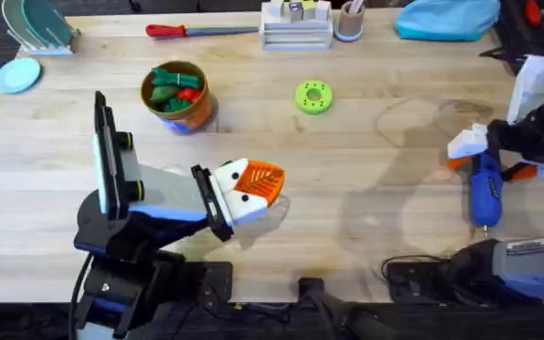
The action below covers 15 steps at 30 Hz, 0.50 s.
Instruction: Pick up the gripper from the table and insert it into the empty holder that is missing its gripper. Then pick up a screw, insert it into the mounting hole, and use the screwdriver to tighten it. Finally, clean up the table by picking up the vegetable and placing it into the bucket.
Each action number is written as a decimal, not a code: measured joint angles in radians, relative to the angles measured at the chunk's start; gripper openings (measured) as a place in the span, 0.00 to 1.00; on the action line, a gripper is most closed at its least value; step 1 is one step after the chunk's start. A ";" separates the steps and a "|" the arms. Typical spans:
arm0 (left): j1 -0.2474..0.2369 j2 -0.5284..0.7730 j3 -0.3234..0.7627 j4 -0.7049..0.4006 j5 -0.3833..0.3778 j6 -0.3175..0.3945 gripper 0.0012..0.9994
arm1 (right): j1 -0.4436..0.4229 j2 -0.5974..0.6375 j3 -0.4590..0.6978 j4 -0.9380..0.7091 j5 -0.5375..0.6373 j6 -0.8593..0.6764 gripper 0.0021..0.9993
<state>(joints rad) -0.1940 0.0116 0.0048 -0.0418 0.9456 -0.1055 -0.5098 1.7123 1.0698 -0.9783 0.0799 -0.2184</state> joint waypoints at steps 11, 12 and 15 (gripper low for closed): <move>0.000 0.000 0.000 0.000 -0.004 0.000 0.01 | -0.003 0.001 0.002 0.004 -0.001 -0.021 0.62; 0.000 0.000 0.000 0.000 -0.005 0.000 0.01 | -0.003 0.001 0.002 0.004 0.000 -0.019 0.56; 0.000 0.000 0.000 0.000 -0.007 0.000 0.01 | -0.004 0.001 0.003 0.005 0.001 -0.022 0.45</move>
<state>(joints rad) -0.1940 0.0116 0.0048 -0.0418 0.9382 -0.1055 -0.5137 1.7130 1.0725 -0.9738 0.0813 -0.2409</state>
